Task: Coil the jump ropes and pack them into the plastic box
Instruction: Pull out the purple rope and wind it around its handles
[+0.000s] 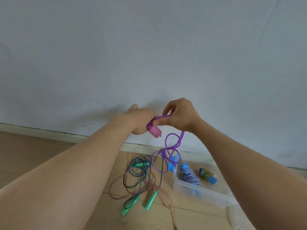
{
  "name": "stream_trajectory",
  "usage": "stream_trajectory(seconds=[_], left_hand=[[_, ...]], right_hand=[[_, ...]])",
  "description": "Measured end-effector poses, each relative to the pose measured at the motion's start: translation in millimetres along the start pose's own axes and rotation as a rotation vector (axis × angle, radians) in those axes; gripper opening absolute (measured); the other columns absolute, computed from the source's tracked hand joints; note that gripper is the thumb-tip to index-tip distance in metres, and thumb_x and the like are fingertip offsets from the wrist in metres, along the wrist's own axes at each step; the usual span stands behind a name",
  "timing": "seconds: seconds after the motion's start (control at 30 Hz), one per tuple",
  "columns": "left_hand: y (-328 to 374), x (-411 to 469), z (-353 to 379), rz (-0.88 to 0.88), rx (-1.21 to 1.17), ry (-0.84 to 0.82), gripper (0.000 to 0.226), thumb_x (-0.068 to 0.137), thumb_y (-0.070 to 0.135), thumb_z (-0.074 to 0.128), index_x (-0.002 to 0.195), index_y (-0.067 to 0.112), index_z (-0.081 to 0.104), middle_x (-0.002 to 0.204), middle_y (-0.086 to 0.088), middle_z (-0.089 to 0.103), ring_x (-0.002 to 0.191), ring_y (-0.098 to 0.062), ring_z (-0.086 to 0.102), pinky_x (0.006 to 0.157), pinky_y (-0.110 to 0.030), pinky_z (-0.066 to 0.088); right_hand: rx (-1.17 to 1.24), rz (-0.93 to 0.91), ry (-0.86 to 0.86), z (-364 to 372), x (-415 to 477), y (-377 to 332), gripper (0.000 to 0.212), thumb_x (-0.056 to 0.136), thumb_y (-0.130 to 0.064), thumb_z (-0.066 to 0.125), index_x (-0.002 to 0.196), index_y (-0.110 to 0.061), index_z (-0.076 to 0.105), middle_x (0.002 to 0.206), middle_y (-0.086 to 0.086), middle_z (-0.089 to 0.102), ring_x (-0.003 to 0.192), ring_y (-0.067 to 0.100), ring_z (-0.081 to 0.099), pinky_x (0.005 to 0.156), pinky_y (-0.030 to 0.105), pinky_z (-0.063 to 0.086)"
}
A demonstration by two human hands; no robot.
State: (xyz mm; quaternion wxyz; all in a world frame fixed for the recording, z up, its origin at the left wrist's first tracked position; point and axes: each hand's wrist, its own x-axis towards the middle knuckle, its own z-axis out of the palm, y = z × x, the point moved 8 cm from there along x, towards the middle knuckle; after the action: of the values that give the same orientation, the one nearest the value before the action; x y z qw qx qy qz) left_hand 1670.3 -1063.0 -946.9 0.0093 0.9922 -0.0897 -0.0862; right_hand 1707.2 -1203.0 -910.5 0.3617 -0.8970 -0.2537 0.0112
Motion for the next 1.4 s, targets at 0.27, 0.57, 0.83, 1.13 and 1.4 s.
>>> stream_trajectory(seconds=[0.27, 0.57, 0.83, 1.13, 1.4], left_hand=[[24.3, -0.9, -29.1, 0.059, -0.106, 0.109, 0.029, 0.076, 0.006, 0.072, 0.063, 0.026, 0.056, 0.067, 0.008, 0.060, 0.080, -0.023, 0.065, 0.075, -0.033, 0.038], [20.1, -2.6, -65.6, 0.031, -0.590, 0.311, 0.017, 0.075, 0.003, 0.065, 0.066, 0.016, 0.070, 0.067, -0.002, 0.069, 0.063, -0.018, 0.063, 0.060, -0.031, 0.049], [-39.5, 0.7, -51.9, -0.340, -0.403, 0.519, 0.011, 0.081, 0.008, 0.065, 0.074, 0.014, 0.060, 0.073, -0.005, 0.059, 0.077, -0.036, 0.056, 0.068, -0.034, 0.043], [-26.6, 3.2, -15.1, -0.313, 0.245, 0.256, 0.011, 0.090, 0.016, 0.057, 0.084, 0.025, 0.058, 0.094, 0.003, 0.056, 0.114, -0.037, 0.045, 0.106, -0.057, 0.026], [7.4, 11.2, -6.4, 0.056, 0.085, 0.201, 0.030, 0.084, 0.005, 0.062, 0.068, 0.022, 0.043, 0.086, -0.015, 0.068, 0.089, -0.041, 0.062, 0.070, -0.036, 0.043]], right_hand=[[0.695, 0.085, -0.031, 2.6, 8.7, 20.8, 0.017, 0.090, -0.022, 0.084, 0.084, -0.006, 0.079, 0.086, 0.015, 0.076, 0.081, 0.022, 0.070, 0.087, 0.050, 0.058], [0.772, 0.152, -0.045, 11.2, 9.6, 29.2, 0.017, 0.085, -0.012, 0.060, 0.076, 0.002, 0.059, 0.066, 0.013, 0.050, 0.057, 0.022, 0.037, 0.052, 0.030, 0.034], [0.639, 0.346, -0.372, 70.1, -17.2, 10.3, 0.042, 0.111, -0.034, 0.043, 0.080, -0.010, 0.056, 0.056, -0.002, 0.036, 0.043, 0.014, 0.032, 0.044, 0.023, 0.030], [0.386, 0.134, -0.281, 34.1, -4.3, -7.3, 0.025, 0.083, -0.009, 0.062, 0.076, 0.014, 0.070, 0.055, 0.014, 0.053, 0.045, 0.020, 0.047, 0.057, 0.039, 0.054], [0.225, 0.024, 0.074, -11.6, 22.1, 33.9, 0.025, 0.070, -0.032, 0.096, 0.075, -0.015, 0.079, 0.071, 0.003, 0.076, 0.064, 0.023, 0.068, 0.067, 0.034, 0.056]])
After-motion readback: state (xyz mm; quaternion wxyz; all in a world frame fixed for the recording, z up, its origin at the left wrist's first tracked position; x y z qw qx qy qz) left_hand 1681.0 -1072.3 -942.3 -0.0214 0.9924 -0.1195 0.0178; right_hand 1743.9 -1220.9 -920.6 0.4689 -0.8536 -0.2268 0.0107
